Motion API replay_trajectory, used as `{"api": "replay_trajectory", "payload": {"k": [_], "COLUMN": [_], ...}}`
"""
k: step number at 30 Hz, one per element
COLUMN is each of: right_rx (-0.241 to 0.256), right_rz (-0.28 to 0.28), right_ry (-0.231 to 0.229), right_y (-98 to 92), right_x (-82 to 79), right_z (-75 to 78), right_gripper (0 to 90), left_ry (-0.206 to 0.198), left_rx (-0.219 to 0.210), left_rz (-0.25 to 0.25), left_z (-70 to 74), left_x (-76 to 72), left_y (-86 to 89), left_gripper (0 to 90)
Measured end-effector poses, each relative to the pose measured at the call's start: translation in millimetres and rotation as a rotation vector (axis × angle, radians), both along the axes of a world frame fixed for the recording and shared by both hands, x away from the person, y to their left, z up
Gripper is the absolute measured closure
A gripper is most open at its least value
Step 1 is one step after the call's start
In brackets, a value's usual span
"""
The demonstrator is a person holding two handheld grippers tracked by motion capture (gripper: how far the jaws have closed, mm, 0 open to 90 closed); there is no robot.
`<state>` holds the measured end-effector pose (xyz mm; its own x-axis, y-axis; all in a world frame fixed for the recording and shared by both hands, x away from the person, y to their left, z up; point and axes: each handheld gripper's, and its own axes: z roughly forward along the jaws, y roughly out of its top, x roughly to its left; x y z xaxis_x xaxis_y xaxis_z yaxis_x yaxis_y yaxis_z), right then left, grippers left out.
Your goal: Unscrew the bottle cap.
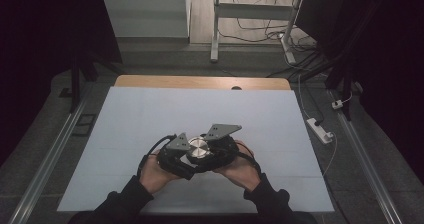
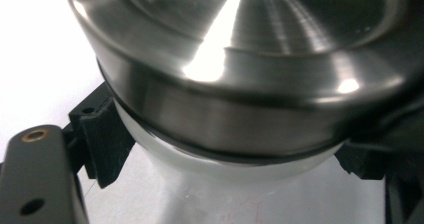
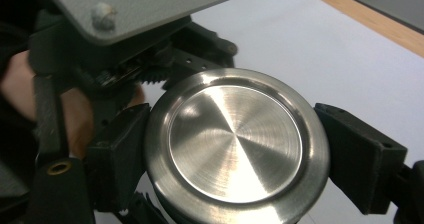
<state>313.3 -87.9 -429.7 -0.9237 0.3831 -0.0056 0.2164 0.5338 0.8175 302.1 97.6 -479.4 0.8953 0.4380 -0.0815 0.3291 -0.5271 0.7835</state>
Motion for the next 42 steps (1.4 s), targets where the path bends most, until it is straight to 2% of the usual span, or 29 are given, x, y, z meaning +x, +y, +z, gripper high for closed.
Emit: {"api": "replay_trajectory", "payload": {"k": [2,3,4,5,6,7,8,9,10,11,13,14,16,17,18,19,20,22,25,26,27,31,33,36,38,39,40,41,42], "right_rx": [0.014,0.020,0.020,0.035,0.035,0.049,0.051,0.056,0.056,0.059,0.059,0.061,0.052,0.052,0.052,0.049,0.041,0.043,0.047,0.047,0.045,0.033,0.027,0.016,0.006,0.006,0.012,0.012,0.017], "right_rz": [0.060,0.100,0.100,0.186,0.186,0.289,0.338,0.386,0.386,0.443,0.438,0.411,0.327,0.243,0.243,0.194,0.099,0.017,-0.036,-0.036,-0.068,-0.096,-0.106,-0.085,-0.044,-0.011,0.025,0.025,0.110], "right_ry": [0.021,0.033,0.033,0.066,0.066,0.074,0.069,0.071,0.071,0.084,0.092,0.094,0.100,0.098,0.098,0.089,0.066,0.054,0.050,0.050,0.034,0.011,-0.005,-0.006,-0.004,-0.003,0.009,0.009,0.034], "right_y": [-4.1,-6.3,-6.3,-10.7,-10.7,-13.9,-15.5,-16.7,-16.7,-18.0,-18.2,-17.9,-17.9,-20.5,-20.5,-21.6,-22.0,-20.3,-12.1,-12.1,-5.3,2.8,5.8,4.5,2.5,0.9,-1.2,-1.2,-6.7], "right_x": [4.6,7.5,7.5,13.7,13.7,19.9,22.1,24.6,24.6,28.2,28.6,28.0,25.8,22.1,22.1,19.9,15.6,10.7,5.1,5.1,0.8,-4.3,-6.6,-5.9,-4.0,-2.7,-0.6,-0.6,4.5], "right_z": [1.3,1.7,1.7,2.0,2.0,1.2,1.3,1.2,1.2,1.8,2.7,3.8,7.7,14.7,14.7,17.6,21.2,21.8,17.6,17.6,14.0,10.0,8.1,7.5,7.9,8.0,8.2,8.2,9.3], "right_gripper": [18.1,18.2,18.2,18.5,18.5,18.5,18.4,18.4,18.4,18.1,17.0,13.0,3.2,0.0,0.0,0.0,0.0,0.0,0.0,0.0,2.3,6.8,17.7,17.8,17.8,17.8,17.9,17.9,17.9], "left_ry": [0.003,0.003,0.002,0.003,0.003,0.001,-0.004,-0.004,-0.008,-0.007,-0.005,-0.010,-0.008,-0.007,-0.009,-0.010,-0.009,-0.009,-0.008,-0.008,-0.006,-0.008,-0.009,0.000,0.004,0.006,0.011,0.011,0.016], "left_rx": [-0.008,-0.008,-0.007,-0.018,-0.018,-0.016,-0.017,-0.020,-0.016,-0.018,-0.027,-0.022,-0.029,-0.024,-0.024,-0.019,-0.018,-0.015,-0.007,-0.007,-0.007,0.002,-0.002,-0.005,-0.011,-0.015,-0.023,-0.023,-0.030], "left_rz": [-0.032,-0.032,-0.057,-0.095,-0.095,-0.116,-0.134,-0.151,-0.168,-0.173,-0.159,-0.148,-0.106,-0.086,-0.062,-0.042,0.005,0.020,0.055,0.055,0.062,0.070,0.069,0.047,0.032,-0.026,-0.045,-0.045,-0.068], "left_z": [1.2,1.2,1.9,3.1,3.1,3.8,4.3,4.6,5.0,5.0,5.4,5.9,6.1,6.4,6.2,6.3,5.8,5.5,4.8,4.8,5.0,5.8,5.6,5.5,5.2,5.0,4.8,4.8,4.9], "left_x": [-0.1,-0.1,0.0,-0.6,-0.6,-0.7,-1.3,-2.2,-2.4,-2.8,-3.0,-2.5,-1.3,-0.2,0.8,1.6,2.2,2.5,2.0,2.0,1.5,0.4,-0.4,-0.9,-0.7,0.6,0.5,0.5,0.4], "left_y": [0.3,0.3,0.8,1.0,1.0,0.8,0.6,0.1,-0.1,-0.4,-0.7,0.4,2.8,4.7,6.1,7.7,8.4,8.6,7.1,7.1,6.4,4.9,4.2,4.1,4.2,5.8,5.5,5.5,5.3], "left_gripper": [15.7,15.7,15.7,15.7,15.7,15.7,15.7,15.7,15.7,15.7,15.7,15.7,15.7,15.7,15.7,15.7,15.7,15.6,15.7,15.7,15.7,15.7,15.7,15.7,15.6,15.7,15.7,15.7,15.7]}}
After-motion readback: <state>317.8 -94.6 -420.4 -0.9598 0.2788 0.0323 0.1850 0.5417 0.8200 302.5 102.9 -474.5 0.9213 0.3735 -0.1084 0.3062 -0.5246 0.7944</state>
